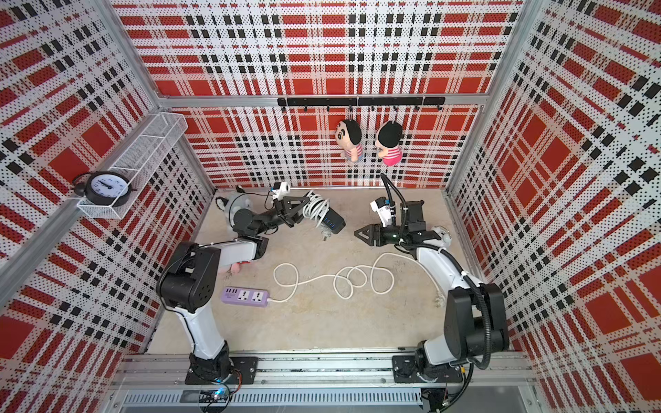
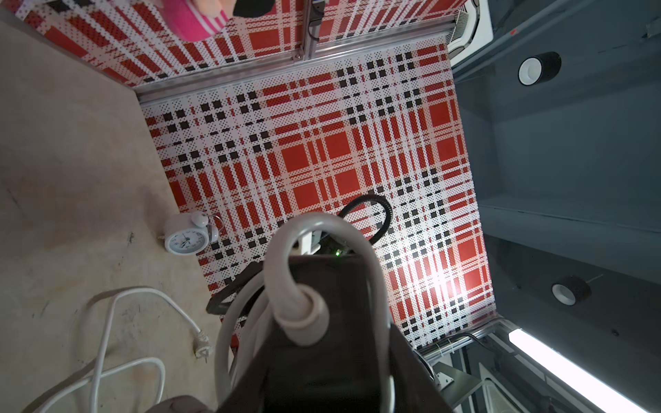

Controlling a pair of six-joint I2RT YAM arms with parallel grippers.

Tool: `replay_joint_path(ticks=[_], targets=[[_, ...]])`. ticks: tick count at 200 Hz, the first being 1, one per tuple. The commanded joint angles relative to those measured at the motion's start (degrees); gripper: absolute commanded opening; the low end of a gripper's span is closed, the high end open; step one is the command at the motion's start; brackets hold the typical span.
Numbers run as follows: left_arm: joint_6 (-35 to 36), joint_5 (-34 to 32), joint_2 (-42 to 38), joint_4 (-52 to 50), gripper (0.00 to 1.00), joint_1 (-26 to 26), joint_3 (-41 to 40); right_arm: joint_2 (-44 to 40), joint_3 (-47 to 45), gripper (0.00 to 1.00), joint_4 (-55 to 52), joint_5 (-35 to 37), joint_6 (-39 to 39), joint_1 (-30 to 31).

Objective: Unwrap the cord wrapped around the power strip
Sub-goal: Unwrap the power cord from the power strip.

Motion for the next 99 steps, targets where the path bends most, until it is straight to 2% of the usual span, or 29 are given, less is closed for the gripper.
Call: replay_joint_path(ticks=[1, 24, 37, 50, 94, 99], targets=[[13.97, -4.47, -5.26, -18.03, 0.0, -0.06, 2.88, -3.24, -0.7, 0.55, 3.49, -1.24, 0.76, 0.25], [28.72, -10.37, -8.21, -38.52, 0.0, -0.01, 5.64, -5.44, 0.78, 0.54, 1.39, 1.58, -0.58, 0.25], [33.42, -14.29, -9.36, -45.35, 0.0, 0.12, 6.68, -6.4, 2.42, 0.53, -1.73, 3.7, -1.6, 0.64], [34.1, -16.47, -9.95, -46.6, 0.0, 0.06, 6.51, -7.63, 3.58, 0.46, -4.11, 6.69, -1.98, 1.76], [32.03, -24.33, -10.18, -44.92, 0.0, -0.83, 2.88, -9.52, 3.99, 0.41, -3.37, 14.46, 4.8, 9.55], [31.27, -25.18, -10.2, -43.67, 0.0, -0.92, 1.92, -9.35, 4.09, 0.38, -2.61, 15.51, 6.07, 10.52]])
